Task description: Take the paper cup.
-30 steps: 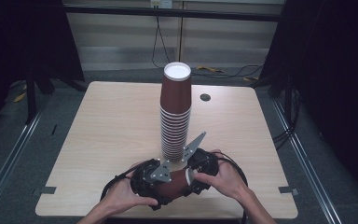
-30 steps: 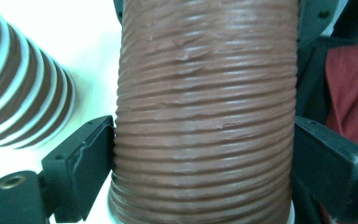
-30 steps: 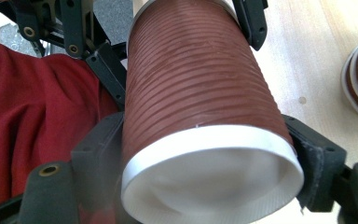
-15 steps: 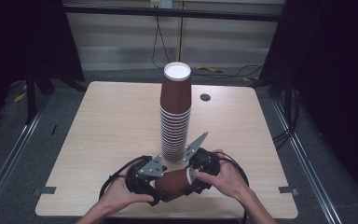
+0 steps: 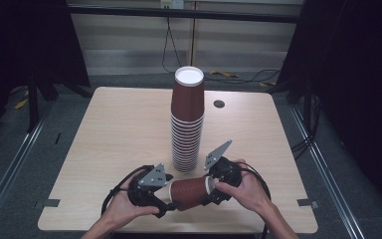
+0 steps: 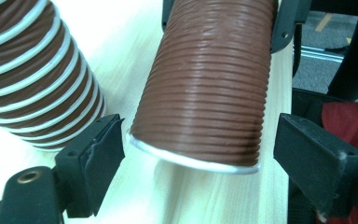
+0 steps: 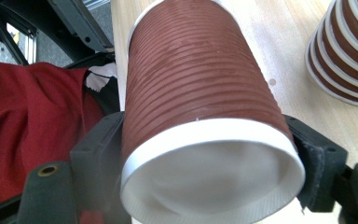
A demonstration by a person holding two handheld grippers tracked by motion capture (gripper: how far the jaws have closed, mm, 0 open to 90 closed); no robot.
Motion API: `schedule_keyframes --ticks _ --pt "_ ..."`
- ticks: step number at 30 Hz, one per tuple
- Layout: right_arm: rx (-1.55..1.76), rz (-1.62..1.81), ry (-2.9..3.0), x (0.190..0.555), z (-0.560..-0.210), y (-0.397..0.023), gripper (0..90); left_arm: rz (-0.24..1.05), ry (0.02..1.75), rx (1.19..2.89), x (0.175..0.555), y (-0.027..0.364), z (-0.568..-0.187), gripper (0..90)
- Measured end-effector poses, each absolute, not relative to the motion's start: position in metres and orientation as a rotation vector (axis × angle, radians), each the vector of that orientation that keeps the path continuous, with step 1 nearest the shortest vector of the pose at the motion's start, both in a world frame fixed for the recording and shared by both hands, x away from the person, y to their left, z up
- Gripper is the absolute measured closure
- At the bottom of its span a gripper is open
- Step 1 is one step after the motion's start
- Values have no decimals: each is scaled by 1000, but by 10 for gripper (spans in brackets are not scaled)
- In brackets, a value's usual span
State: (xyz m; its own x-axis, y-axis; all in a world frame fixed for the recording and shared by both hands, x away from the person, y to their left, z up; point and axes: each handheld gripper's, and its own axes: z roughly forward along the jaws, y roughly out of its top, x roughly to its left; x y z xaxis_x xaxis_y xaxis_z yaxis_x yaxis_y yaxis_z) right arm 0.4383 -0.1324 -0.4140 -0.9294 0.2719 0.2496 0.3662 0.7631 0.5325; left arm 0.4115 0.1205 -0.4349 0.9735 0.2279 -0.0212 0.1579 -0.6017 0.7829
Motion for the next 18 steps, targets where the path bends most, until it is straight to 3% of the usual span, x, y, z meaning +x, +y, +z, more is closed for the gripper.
schedule_keyframes --ticks 18 --pt "-568 -1038 -2763 436 -421 -148 224 118 303 2203 412 131 -436 161"
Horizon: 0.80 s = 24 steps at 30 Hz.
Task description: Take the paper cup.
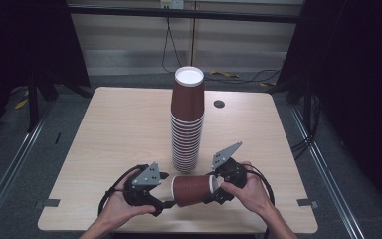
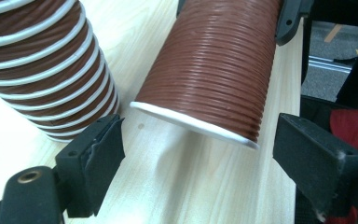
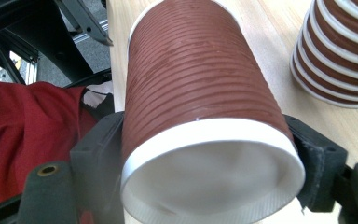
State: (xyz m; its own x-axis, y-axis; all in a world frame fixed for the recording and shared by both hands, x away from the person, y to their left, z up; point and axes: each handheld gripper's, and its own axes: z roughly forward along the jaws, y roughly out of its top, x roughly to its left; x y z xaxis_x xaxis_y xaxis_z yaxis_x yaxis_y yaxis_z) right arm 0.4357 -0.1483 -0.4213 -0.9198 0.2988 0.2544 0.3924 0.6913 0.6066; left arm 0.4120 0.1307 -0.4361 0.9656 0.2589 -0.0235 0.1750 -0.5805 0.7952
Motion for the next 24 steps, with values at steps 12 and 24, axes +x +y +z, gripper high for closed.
schedule_keyframes --ticks 12,24 --pt "-581 -1160 -2707 435 -423 -154 224 122 320 2194 412 136 -439 160" --pt "-568 -1254 -2677 435 -429 -158 223 120 332 2168 413 138 -442 159"
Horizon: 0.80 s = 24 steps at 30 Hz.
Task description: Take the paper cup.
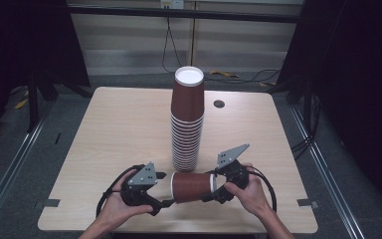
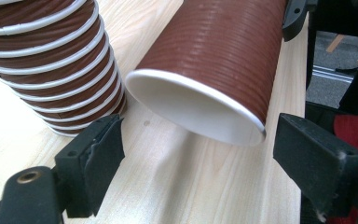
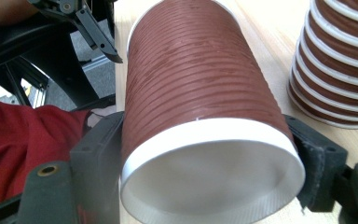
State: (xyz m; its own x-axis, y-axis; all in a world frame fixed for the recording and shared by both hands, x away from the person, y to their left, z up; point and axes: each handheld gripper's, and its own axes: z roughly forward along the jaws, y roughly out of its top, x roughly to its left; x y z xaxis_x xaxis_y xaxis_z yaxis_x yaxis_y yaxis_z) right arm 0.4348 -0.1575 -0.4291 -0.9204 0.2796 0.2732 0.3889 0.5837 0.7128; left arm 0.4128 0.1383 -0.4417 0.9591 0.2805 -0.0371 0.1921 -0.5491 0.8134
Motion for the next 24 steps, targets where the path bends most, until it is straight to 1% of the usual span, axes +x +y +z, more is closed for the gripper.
schedule_keyframes --ticks 9,20,24 --pt "-578 -1332 -2673 431 -425 -162 223 123 303 2149 410 139 -440 158" --pt "-586 -1428 -2641 428 -426 -166 223 113 307 2130 408 141 -440 161" --pt "-587 -1452 -2610 428 -429 -167 223 101 322 2095 409 143 -438 160"
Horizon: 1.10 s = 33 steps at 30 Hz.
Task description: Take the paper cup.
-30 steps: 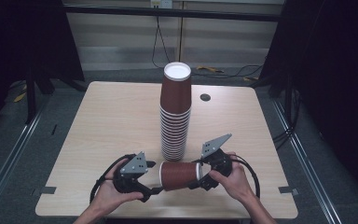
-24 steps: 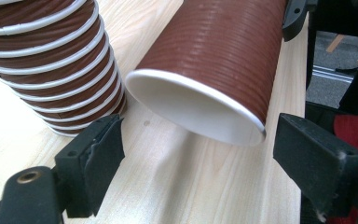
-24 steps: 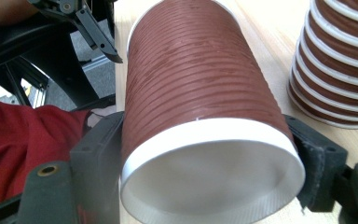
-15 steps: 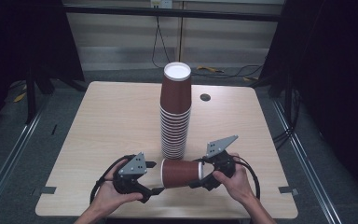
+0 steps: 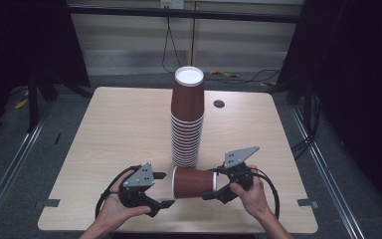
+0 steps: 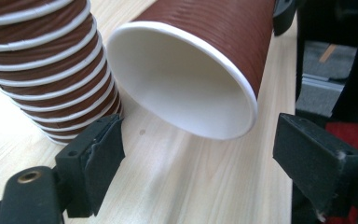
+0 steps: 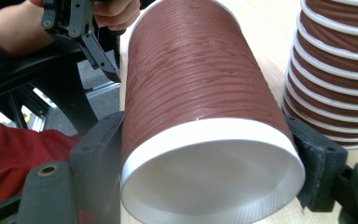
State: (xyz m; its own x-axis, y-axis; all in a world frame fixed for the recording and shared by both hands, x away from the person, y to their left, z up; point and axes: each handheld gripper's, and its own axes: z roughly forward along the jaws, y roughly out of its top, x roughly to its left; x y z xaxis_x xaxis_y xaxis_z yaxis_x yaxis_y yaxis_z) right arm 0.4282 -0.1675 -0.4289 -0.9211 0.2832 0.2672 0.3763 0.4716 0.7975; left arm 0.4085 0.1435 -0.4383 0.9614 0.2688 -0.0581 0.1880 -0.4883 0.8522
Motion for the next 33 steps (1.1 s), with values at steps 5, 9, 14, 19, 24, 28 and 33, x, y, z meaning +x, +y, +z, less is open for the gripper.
schedule_keyframes --ticks 5,9,14,19,24,28,33 --pt "-583 -1474 -2589 427 -431 -168 223 94 329 2094 408 141 -441 158" --pt "-570 -1485 -2585 427 -431 -167 223 90 323 2092 407 140 -442 158" --pt "-565 -1490 -2571 427 -433 -166 223 93 320 2095 408 139 -444 157" --pt "-550 -1510 -2536 427 -432 -166 224 84 352 2091 411 136 -450 154" --pt "-529 -1512 -2531 427 -432 -166 224 64 341 2068 412 135 -451 147" --pt "-517 -1514 -2528 426 -431 -164 224 76 344 2069 413 134 -452 78" --pt "-510 -1501 -2534 426 -431 -163 225 77 323 2062 412 131 -451 76"
